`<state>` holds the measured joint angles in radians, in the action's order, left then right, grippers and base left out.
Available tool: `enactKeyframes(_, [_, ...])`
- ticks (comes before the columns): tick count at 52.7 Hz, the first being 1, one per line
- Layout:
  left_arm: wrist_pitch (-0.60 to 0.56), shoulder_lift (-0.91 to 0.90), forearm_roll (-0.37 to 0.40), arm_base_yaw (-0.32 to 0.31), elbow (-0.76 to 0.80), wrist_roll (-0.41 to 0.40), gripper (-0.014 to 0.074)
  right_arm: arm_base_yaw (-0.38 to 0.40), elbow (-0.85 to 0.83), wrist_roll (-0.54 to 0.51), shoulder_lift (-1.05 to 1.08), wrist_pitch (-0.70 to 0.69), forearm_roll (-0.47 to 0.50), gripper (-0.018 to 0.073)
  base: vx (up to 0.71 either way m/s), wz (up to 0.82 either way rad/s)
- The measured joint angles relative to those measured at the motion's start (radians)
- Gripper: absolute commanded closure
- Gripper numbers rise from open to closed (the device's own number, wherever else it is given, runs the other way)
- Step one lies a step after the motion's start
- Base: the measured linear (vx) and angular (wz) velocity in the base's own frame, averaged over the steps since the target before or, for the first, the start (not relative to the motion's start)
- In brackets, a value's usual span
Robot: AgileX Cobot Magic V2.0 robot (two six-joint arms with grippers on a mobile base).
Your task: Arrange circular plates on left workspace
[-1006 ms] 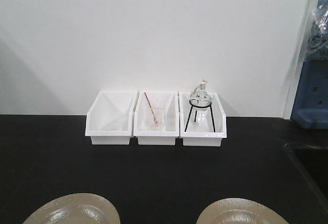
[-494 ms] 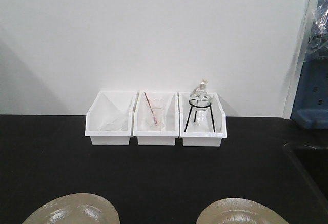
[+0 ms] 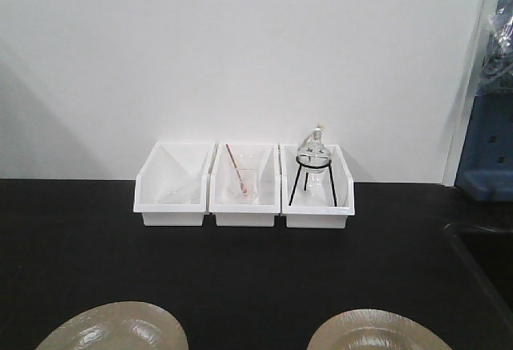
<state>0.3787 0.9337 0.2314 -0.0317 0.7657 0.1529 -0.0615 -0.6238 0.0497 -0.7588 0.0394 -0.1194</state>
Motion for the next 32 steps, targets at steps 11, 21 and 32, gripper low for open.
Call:
enactKeyframes(11, [0.071,0.142,0.034,0.067,0.068,-0.039,0.042,0.0,0.0,0.0,-0.031,0.008,0.0,0.0564,0.0,0.0])
enactKeyframes(21, [0.108,0.254,0.035,0.297,0.074,-0.057,0.0537,0.0,0.0,0.0,-0.031,0.008,0.0,0.0564,0.0,0.0])
enactKeyframes(32, [0.121,0.421,0.192,0.492,0.075,0.035,0.0605,0.0,0.0,0.0,-0.031,0.008,0.0,0.0564,0.0,0.0])
